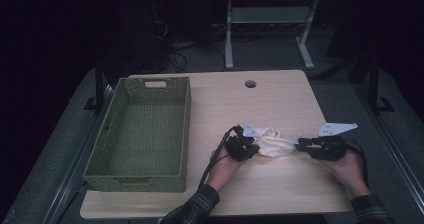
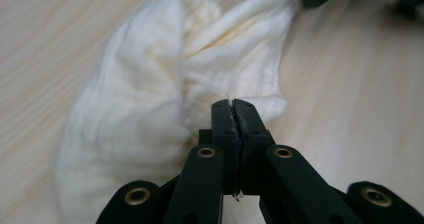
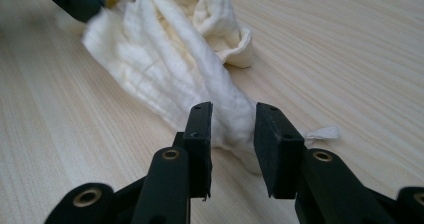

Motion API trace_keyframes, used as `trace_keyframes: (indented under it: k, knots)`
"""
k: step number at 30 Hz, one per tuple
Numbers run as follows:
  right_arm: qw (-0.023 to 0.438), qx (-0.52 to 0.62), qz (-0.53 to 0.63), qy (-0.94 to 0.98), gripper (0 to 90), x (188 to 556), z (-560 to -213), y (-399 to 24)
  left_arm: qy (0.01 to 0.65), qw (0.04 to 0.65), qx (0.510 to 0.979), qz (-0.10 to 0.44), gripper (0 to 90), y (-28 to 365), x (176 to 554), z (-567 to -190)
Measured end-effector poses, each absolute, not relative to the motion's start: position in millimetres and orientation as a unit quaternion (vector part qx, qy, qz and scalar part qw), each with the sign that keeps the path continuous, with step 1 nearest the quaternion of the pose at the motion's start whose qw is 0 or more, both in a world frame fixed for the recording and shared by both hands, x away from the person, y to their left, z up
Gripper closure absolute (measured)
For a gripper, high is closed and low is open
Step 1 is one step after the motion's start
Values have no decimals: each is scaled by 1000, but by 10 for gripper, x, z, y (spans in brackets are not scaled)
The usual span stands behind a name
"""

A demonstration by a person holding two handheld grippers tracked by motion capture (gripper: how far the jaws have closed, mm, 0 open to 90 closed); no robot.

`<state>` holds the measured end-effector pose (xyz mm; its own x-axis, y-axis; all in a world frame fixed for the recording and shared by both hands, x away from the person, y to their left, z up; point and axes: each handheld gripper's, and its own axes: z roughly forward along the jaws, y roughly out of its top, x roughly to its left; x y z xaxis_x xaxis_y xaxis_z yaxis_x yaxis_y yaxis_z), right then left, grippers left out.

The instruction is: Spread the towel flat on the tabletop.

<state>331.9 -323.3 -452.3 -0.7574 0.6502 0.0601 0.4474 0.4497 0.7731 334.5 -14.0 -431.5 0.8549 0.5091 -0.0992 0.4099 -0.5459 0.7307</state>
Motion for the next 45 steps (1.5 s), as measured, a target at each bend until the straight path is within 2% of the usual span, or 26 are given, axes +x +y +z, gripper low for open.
trace_keyframes:
  k: [5, 13, 19, 28, 31, 34, 36, 40, 45]
  knots:
    - [124, 325, 411, 843, 679, 3321, -4526, -3229, 251, 429, 866, 49, 884, -84, 3264, -4079]
    - [124, 322, 410, 844, 680, 3321, -4530, -3218, 236, 460, 853, 67, 883, 35, 3193, -3714]
    - [125, 322, 408, 845, 679, 3322, -4539, -3215, 258, 434, 862, 48, 878, 82, 3324, -3933]
    - [123, 321, 405, 847, 680, 3313, -4548, -3204, 276, 389, 879, 25, 872, -103, 3504, -4422]
    - [122, 321, 405, 847, 679, 3308, -4551, -3193, 277, 380, 882, 32, 832, -132, 3540, -4497]
    - [122, 319, 404, 849, 679, 3303, -4554, -3190, 275, 386, 880, 43, 705, -137, 3491, -4447]
    - [123, 320, 400, 850, 679, 3299, -4554, -3198, 270, 397, 876, 51, 656, -117, 3442, -4356]
    - [122, 320, 402, 849, 680, 3301, -4562, -3209, 259, 422, 867, 48, 650, -114, 3300, -4209]
    - [124, 320, 402, 849, 680, 3296, -4561, -3207, 236, 415, 878, 38, 665, -240, 3154, -4233]
